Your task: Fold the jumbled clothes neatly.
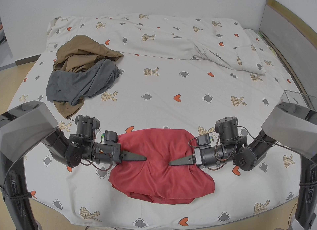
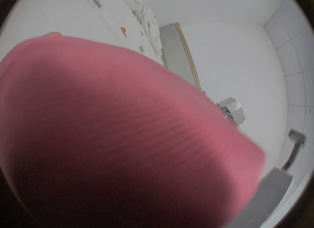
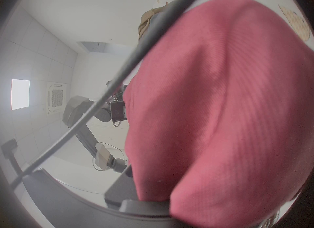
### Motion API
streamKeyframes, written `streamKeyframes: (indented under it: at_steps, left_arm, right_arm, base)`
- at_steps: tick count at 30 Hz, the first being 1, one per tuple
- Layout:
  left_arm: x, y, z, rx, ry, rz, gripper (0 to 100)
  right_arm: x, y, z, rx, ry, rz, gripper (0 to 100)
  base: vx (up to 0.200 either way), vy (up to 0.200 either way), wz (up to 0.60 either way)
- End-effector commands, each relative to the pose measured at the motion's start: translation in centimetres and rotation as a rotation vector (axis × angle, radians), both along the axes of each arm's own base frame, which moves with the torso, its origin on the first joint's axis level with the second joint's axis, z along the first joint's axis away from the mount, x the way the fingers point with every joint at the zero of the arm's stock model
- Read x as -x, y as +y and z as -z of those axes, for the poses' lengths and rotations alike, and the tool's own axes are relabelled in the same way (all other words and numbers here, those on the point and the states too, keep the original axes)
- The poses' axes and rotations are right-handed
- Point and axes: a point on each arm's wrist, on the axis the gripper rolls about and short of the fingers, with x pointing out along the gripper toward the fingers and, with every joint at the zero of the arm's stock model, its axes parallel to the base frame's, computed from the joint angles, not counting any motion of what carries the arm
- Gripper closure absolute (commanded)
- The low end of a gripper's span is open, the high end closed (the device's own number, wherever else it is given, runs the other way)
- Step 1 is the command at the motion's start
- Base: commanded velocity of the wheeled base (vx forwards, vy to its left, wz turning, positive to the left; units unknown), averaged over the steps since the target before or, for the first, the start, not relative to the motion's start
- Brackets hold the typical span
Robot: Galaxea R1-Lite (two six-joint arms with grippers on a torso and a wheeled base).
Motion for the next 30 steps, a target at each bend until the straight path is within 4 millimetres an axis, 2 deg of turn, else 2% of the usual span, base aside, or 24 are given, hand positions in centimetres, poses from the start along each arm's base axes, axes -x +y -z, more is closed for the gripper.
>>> streamKeyframes:
  at_steps: [1, 8, 16, 30]
  left_arm:
    - [0.7, 0.2, -3.5, 0.026, -0.026, -0.014, 100]
    - [1.3, 0.4, -5.4, 0.038, 0.0, -0.028, 100]
    - [1.5, 1.2, -9.0, 0.068, 0.013, -0.067, 100]
    - [2.4, 1.6, -10.3, 0.082, 0.032, -0.082, 100]
  right_arm:
    - [0.7, -0.2, -4.7, -0.055, -0.066, 0.007, 100]
    - [1.4, -0.5, -7.2, -0.078, -0.081, 0.014, 100]
    - [2.2, 0.0, -9.6, -0.069, -0.076, 0.013, 100]
    - [2.7, -0.5, -12.1, -0.074, -0.092, 0.021, 100]
  base:
    - [0.0, 0.0, 0.0]
    - [0.0, 0.0, 0.0]
    - [0.0, 0.0, 0.0]
    - [0.0, 0.0, 0.0]
